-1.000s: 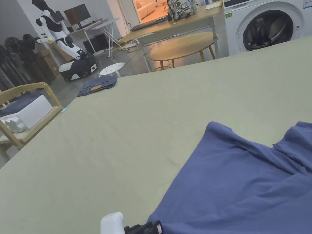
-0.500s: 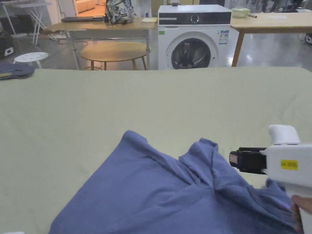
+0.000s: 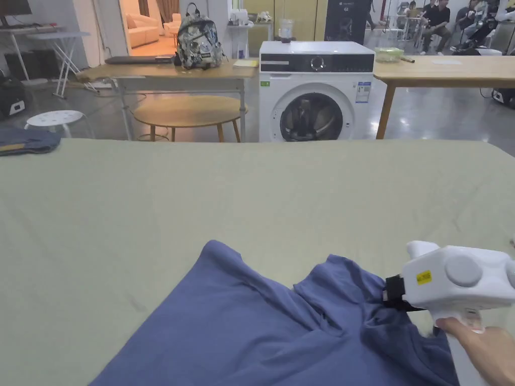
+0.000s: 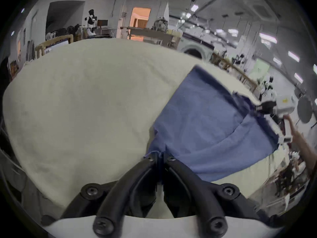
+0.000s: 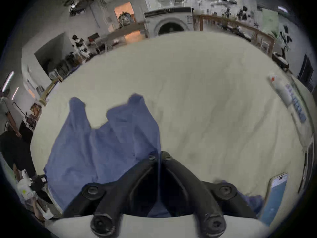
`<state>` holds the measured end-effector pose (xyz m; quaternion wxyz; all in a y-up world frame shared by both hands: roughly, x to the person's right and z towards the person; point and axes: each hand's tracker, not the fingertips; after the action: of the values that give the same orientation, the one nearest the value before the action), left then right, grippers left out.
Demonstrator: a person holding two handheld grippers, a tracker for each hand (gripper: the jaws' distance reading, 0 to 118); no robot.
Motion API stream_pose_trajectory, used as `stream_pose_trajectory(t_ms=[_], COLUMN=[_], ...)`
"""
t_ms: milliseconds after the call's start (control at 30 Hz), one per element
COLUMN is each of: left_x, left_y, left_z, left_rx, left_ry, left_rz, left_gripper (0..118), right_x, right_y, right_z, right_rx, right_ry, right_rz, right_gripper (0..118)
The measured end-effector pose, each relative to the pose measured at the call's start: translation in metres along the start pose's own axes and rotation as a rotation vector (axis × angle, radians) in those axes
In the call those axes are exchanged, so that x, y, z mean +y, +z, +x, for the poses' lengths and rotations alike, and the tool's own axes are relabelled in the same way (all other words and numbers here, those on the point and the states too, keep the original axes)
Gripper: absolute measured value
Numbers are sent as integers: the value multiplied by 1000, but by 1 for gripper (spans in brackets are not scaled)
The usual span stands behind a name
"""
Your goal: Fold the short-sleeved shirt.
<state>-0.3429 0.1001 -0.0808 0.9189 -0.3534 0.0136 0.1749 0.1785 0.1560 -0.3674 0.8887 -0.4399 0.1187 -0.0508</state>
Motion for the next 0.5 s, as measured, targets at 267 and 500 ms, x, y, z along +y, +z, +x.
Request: stream_pose_trajectory(t_ms=[267, 500], left_x=[107, 241], left_y=[82, 121], left_z=[31, 81], left_rx=[-156, -191], left_ry=[-60, -153], left_rz=[393, 604], left_gripper=[0, 0], right_x=[35, 57], right_y=[171, 207], right_z=[-28, -28], right_rx=[51, 11], right_ry=[114, 124], right_rz=[389, 621], right_gripper=[1, 1])
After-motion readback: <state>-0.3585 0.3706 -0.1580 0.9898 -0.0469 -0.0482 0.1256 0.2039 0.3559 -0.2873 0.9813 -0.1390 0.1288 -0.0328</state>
